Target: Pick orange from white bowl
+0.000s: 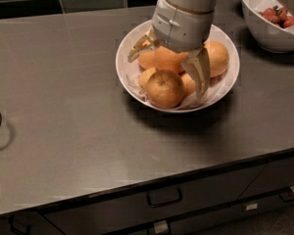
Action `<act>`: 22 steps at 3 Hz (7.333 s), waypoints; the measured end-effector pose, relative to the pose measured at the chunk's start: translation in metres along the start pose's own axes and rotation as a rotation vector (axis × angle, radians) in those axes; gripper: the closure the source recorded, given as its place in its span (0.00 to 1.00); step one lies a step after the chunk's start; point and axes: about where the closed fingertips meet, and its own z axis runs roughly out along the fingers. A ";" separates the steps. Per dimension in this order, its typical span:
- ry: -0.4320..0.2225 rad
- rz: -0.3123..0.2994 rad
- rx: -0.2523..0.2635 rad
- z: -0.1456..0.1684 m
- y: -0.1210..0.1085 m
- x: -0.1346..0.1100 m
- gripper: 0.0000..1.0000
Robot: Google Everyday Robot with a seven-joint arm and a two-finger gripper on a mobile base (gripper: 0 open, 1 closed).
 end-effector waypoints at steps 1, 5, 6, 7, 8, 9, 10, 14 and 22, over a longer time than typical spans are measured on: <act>-0.014 -0.016 0.002 0.008 -0.005 0.003 0.17; -0.029 -0.010 -0.015 0.018 0.001 0.006 0.32; -0.025 0.000 -0.019 0.017 0.005 0.007 0.32; -0.027 0.002 -0.022 0.017 0.006 0.007 0.34; -0.037 -0.002 -0.029 0.022 0.004 0.008 0.33; -0.050 -0.008 -0.034 0.027 0.002 0.008 0.38; -0.055 -0.009 -0.036 0.029 0.002 0.007 0.36; -0.101 -0.004 -0.057 0.047 0.010 -0.001 0.37; 0.067 -0.007 0.127 -0.022 0.006 -0.021 1.00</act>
Offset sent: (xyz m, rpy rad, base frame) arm -0.0061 -0.0051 -0.0270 -0.0309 0.1128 0.0574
